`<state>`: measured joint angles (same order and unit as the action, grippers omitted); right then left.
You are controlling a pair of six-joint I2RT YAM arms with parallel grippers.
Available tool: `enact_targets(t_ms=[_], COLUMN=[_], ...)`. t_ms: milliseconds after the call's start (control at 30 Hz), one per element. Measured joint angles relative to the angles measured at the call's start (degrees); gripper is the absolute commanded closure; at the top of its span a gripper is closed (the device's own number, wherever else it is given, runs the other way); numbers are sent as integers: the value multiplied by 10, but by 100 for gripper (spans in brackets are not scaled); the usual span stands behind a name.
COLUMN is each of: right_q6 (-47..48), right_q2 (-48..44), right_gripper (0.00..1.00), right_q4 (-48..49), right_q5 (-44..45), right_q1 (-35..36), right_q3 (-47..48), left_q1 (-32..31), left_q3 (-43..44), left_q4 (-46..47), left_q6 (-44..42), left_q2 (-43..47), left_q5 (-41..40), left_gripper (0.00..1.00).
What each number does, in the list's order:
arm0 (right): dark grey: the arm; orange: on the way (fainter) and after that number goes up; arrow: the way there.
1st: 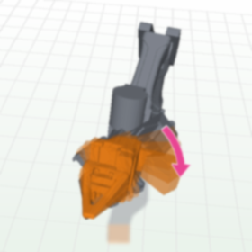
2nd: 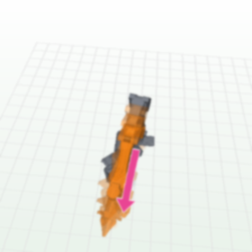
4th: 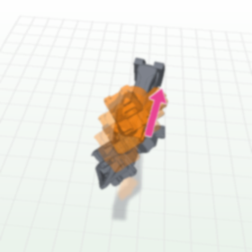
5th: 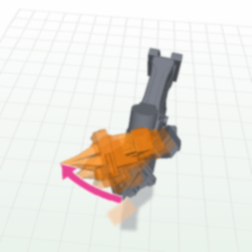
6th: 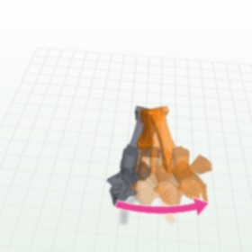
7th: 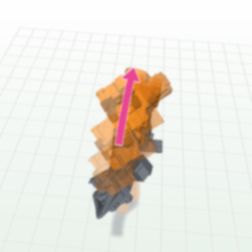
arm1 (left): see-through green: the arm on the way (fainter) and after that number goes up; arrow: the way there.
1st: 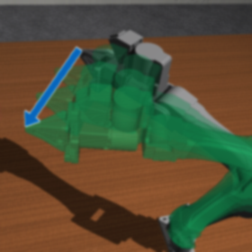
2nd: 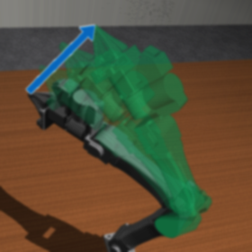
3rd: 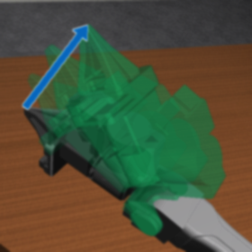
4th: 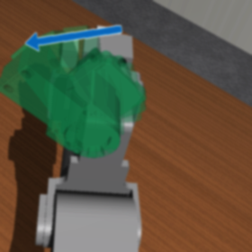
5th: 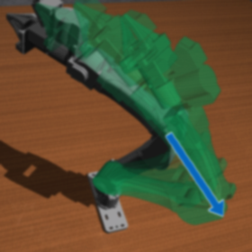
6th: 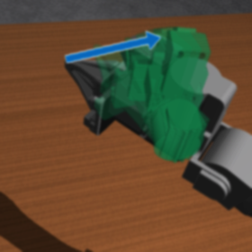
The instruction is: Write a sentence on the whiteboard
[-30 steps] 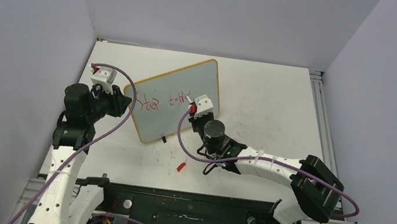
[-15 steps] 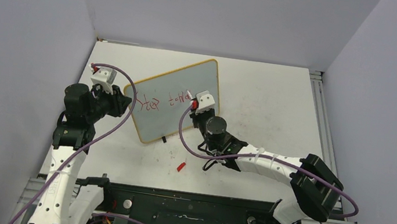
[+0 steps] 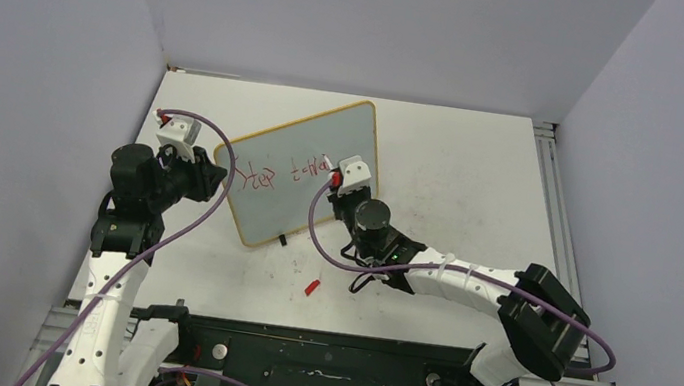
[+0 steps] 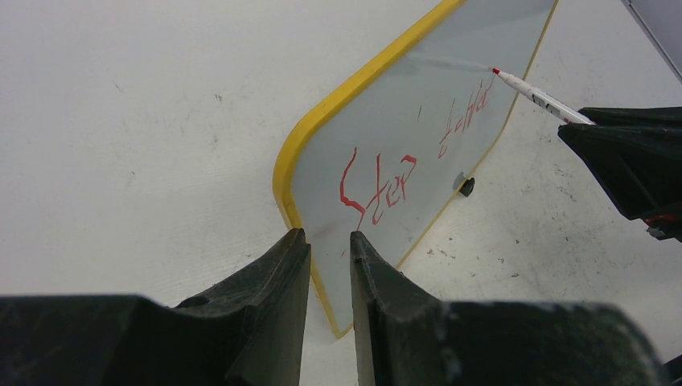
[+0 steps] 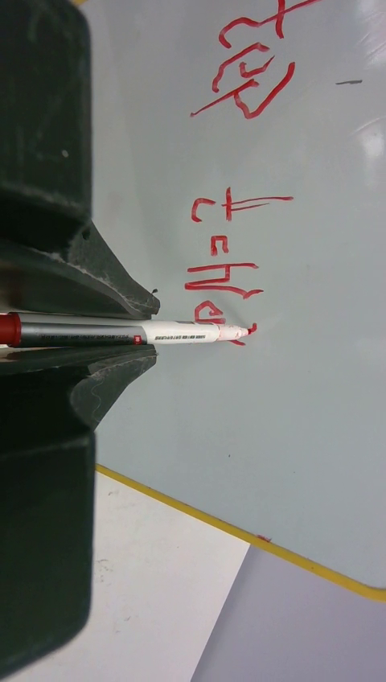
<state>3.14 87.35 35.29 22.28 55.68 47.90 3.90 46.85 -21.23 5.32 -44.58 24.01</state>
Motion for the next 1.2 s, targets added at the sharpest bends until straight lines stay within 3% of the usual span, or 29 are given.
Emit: enact_targets(t_ms=[1200], right_q6=[-24], right_q2=[4], right_gripper=[95], right_q4=[-8], right_q5=[1], right_q1=[-5], right_q3=[-21], left_q1=[0], left_q3=[0], left_q4=[0], left_q6=[0], left_q2=[0], left_q5=[0], left_gripper=[77])
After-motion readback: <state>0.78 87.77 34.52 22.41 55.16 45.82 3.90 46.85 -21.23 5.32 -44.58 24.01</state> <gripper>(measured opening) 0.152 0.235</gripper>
